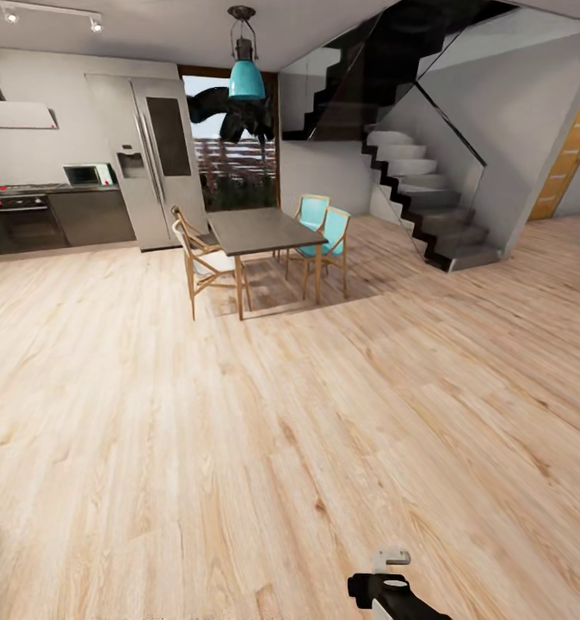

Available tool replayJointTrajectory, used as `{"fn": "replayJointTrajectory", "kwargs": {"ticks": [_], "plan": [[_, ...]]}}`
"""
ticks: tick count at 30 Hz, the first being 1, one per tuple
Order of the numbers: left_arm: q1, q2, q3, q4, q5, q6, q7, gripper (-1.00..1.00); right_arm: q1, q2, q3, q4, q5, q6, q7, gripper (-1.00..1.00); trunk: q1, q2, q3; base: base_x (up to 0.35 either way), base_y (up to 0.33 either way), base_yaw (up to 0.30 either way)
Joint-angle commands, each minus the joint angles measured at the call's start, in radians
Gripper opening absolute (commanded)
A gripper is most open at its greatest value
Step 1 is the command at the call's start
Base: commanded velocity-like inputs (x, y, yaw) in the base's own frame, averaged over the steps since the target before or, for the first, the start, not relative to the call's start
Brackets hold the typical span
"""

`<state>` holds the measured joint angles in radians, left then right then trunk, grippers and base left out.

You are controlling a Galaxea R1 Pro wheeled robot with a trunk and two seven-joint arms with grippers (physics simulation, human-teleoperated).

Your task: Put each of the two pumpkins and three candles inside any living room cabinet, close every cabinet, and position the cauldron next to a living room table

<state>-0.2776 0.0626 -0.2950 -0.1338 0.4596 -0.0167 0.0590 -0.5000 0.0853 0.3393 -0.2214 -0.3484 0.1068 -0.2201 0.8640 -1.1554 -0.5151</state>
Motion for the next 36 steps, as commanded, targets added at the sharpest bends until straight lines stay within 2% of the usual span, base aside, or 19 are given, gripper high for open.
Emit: {"fn": "replayJointTrajectory", "kwargs": {"ticks": [1, 36], "plan": [[-0.001, 0.000, -0.009, 0.000, 0.008, -0.002, 0.004, 1.00, 0.000, -0.001, 0.009, -0.003, -0.008, 0.006, -0.007, 1.00, 0.000, -0.001, -0.002, 0.000, 0.000, 0.185], [0.000, 0.000, -0.008, 0.000, 0.008, -0.002, 0.004, 1.00, 0.000, -0.001, 0.009, -0.003, -0.009, 0.007, -0.004, 1.00, 0.000, -0.001, -0.044, 0.000, 0.000, 0.200]]}}
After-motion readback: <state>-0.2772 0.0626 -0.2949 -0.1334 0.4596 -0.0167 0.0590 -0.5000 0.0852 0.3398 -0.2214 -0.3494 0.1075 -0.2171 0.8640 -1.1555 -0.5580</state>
